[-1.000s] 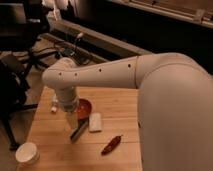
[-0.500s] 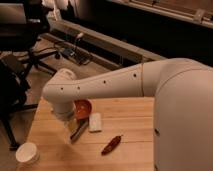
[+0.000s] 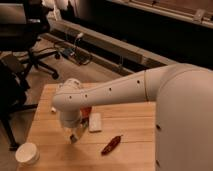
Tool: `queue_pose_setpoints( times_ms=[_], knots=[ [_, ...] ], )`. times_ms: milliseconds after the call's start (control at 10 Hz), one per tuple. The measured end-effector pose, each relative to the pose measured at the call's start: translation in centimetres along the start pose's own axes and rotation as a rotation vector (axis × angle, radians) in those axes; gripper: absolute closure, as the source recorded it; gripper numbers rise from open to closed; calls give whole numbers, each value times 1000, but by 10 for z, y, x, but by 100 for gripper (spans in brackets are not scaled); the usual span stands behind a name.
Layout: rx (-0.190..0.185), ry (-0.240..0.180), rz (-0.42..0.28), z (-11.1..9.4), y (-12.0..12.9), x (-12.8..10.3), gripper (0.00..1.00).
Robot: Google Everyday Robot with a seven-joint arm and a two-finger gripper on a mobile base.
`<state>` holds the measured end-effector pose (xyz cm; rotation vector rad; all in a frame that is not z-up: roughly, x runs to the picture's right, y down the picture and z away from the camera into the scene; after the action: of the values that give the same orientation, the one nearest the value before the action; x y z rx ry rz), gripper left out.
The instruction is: Place the eraser in the ceramic cup
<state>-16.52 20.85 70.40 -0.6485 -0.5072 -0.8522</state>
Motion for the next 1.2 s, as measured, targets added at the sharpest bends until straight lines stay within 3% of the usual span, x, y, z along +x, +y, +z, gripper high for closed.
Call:
queue_pose_setpoints(
  times_ms=[300,800,1200],
  knots=[
    [-29,-2,0,18,7,1,35],
    [-58,48,53,44,14,9,35],
    [-64,15,91,60,6,0,35]
  ],
)
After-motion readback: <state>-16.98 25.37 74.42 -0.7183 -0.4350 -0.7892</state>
